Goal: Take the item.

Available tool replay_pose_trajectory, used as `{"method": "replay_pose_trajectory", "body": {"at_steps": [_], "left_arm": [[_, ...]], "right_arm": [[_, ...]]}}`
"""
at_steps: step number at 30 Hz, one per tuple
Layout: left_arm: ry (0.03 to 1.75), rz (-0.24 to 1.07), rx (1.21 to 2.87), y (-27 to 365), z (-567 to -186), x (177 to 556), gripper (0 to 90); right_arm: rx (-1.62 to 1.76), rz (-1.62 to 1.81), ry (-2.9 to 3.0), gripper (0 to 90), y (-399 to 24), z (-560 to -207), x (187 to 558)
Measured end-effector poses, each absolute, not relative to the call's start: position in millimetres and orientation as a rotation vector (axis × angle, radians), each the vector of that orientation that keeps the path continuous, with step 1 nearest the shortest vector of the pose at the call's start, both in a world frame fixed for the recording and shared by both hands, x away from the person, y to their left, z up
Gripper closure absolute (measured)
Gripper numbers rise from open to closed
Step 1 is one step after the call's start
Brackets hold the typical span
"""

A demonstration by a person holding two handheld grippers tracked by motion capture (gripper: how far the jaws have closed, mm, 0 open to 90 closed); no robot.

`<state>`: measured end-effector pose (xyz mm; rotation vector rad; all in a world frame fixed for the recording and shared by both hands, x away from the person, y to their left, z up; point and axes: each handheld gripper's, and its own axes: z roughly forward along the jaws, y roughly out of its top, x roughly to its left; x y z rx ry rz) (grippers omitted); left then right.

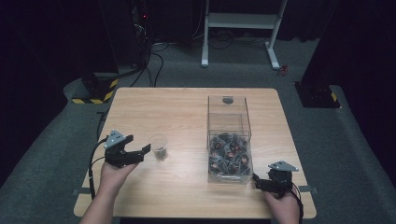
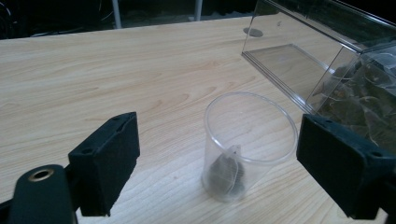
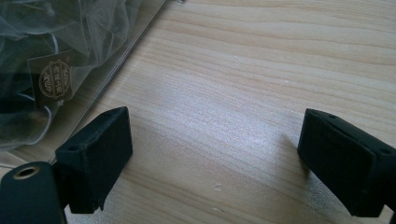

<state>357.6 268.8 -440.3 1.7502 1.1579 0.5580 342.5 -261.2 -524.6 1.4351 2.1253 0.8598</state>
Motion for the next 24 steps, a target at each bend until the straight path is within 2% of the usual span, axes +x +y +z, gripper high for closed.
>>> {"method": "replay_pose_trajectory", "body": {"at_steps": [10,24], "left_arm": [[1.204,0.537,1.796,289.7,-455.8,348.4,11.1],[1.347,0.513,1.943,318.2,-514.3,323.3,11.9]], "right_arm": [[1.434,0.86,2.125,9.8,-261.3,-524.6,342.5],[1.432,0.86,2.125,9.8,-261.2,-524.6,342.5]]}}
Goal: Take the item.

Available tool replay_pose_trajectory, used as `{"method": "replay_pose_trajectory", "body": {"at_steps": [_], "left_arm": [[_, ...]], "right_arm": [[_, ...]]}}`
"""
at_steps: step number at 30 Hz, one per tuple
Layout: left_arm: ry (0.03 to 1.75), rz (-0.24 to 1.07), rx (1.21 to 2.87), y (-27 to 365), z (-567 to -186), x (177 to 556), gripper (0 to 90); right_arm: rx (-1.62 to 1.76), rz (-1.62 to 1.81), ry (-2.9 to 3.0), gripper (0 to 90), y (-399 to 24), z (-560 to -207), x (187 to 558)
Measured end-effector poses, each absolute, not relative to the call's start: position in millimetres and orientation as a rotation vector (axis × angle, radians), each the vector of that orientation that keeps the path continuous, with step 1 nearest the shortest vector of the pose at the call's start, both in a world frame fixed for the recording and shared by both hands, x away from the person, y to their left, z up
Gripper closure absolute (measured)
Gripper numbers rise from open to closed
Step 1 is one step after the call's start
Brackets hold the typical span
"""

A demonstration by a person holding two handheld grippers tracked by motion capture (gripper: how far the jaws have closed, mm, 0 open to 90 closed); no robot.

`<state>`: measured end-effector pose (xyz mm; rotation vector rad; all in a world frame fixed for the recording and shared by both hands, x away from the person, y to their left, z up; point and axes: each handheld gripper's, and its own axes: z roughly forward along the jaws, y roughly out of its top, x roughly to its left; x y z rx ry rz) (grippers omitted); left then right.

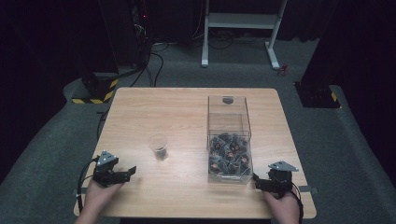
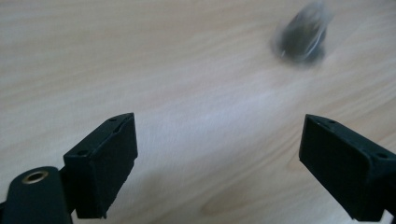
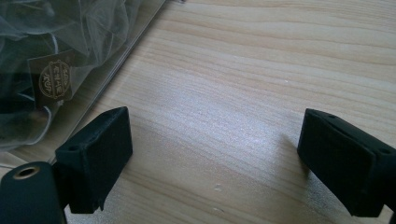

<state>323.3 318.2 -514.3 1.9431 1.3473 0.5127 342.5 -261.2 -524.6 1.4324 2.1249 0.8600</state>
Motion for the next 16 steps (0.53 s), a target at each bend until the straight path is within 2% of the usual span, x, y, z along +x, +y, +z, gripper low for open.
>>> {"method": "replay_pose_trajectory", "body": {"at_steps": [11,16], "left_arm": [[1.355,0.605,2.002,316.7,-529.3,302.5,11.0],[1.362,0.603,1.983,316.7,-530.8,301.9,10.1]], "right_arm": [[1.433,0.861,2.125,9.8,-261.4,-524.6,342.5],[1.443,0.855,2.131,8.6,-260.4,-524.4,342.6]]}}
